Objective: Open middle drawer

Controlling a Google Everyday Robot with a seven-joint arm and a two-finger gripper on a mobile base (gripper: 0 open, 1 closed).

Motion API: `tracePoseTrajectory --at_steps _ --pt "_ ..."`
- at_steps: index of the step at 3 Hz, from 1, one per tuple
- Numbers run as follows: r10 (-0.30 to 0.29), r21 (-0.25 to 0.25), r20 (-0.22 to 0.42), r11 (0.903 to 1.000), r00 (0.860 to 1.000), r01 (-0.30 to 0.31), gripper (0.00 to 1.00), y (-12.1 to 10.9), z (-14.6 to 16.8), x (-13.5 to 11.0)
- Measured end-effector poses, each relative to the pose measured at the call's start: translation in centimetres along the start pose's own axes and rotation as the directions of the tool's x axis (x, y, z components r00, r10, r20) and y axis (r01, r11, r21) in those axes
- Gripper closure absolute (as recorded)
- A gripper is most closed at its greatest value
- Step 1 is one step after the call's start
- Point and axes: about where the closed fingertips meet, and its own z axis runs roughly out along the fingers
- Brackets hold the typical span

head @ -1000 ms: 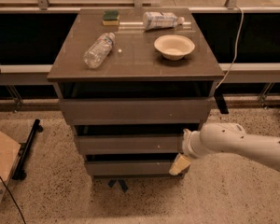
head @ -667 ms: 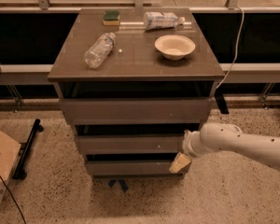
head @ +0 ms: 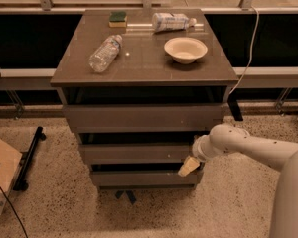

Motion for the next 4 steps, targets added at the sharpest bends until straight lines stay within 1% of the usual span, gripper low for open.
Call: tracePoseTrajectory --at_steps 1,2,3,4 --pt "0.018 -0.030 -0.001 0.9994 1.000 -0.018 0.00 -1.1 2.4 0.1" --pt "0.027 -0.078 -0.003 0.9966 1.000 -0.027 0.00 -1.4 4.7 -0.2" --pt "-0.006 -0.152 0.004 0.9883 1.000 0.006 0.17 -0.1 5.7 -0.3" --pt "-0.052 -0.204 0.009 0.9776 0.999 0.053 0.40 1.5 4.7 0.2"
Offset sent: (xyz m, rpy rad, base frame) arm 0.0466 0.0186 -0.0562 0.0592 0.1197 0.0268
